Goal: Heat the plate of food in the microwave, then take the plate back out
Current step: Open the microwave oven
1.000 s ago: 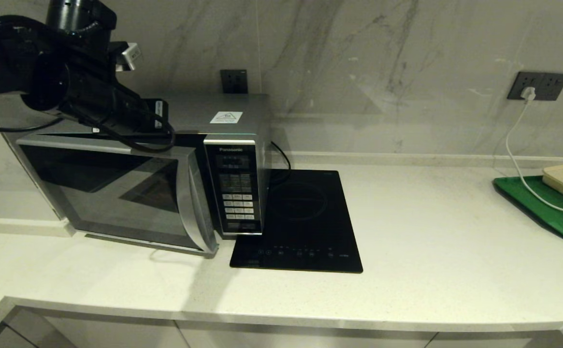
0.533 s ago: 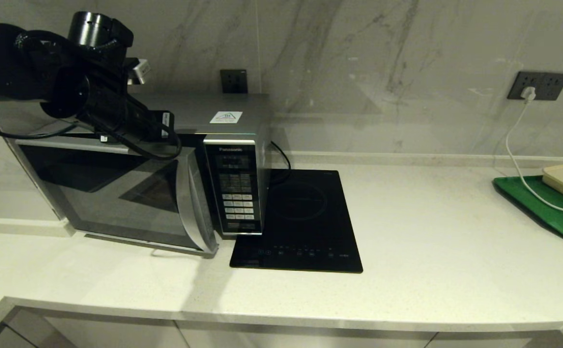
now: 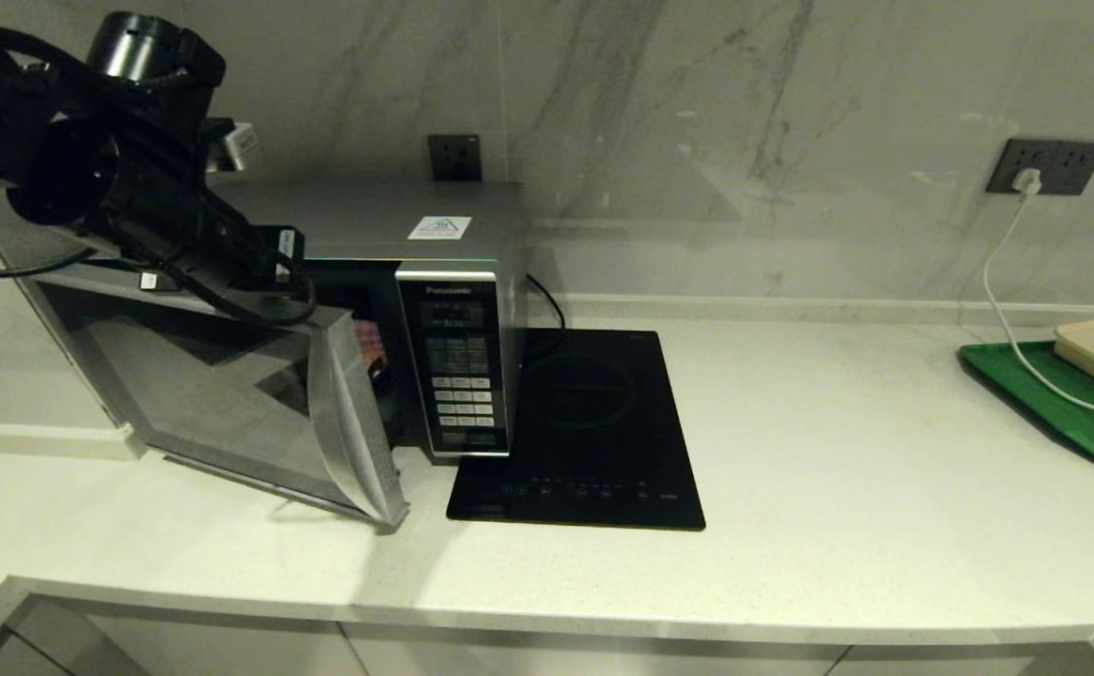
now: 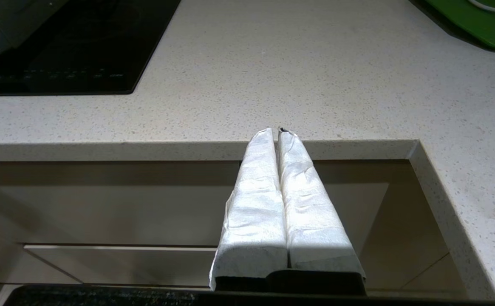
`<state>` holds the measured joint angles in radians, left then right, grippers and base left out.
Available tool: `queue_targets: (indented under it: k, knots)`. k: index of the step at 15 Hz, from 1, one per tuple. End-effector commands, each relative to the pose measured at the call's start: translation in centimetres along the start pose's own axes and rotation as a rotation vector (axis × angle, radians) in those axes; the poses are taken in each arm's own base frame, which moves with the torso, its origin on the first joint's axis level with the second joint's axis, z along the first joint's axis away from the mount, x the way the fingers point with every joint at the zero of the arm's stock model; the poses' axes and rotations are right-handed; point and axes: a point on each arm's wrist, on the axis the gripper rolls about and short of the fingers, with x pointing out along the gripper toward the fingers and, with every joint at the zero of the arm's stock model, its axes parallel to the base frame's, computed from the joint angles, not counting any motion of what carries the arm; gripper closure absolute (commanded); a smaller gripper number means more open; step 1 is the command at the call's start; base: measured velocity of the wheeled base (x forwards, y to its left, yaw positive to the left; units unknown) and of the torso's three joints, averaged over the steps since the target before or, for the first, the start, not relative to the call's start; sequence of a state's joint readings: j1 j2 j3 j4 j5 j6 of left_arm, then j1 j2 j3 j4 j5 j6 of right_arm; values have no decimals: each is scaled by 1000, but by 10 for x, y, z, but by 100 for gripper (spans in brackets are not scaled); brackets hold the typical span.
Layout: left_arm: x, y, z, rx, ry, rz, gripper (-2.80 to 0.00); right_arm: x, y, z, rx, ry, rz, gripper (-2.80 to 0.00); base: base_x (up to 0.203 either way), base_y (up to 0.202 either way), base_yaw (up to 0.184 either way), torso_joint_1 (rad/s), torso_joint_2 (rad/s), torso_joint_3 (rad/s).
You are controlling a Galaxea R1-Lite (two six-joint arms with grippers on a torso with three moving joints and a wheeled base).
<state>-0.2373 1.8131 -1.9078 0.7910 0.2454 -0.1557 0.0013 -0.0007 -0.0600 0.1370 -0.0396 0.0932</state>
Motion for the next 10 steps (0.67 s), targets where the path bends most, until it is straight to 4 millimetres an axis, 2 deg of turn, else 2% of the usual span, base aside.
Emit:
queue_targets:
  k: [1,3,6,10]
  knots:
    - [-22,14,-9,-23,-1,38,0,0,0,0,0,2,0,0,0,0,0,0,0,0]
    - [-41,26,-18,-39,-9,59,0,0,0,0,0,2,0,0,0,0,0,0,0,0]
    - [-55,54,-41,-57,32,142,0,0,0,0,0,2,0,0,0,0,0,0,0,0]
    - [-99,83,-55,-71,-23,230,0,0,0,0,0,2,0,0,0,0,0,0,0,0]
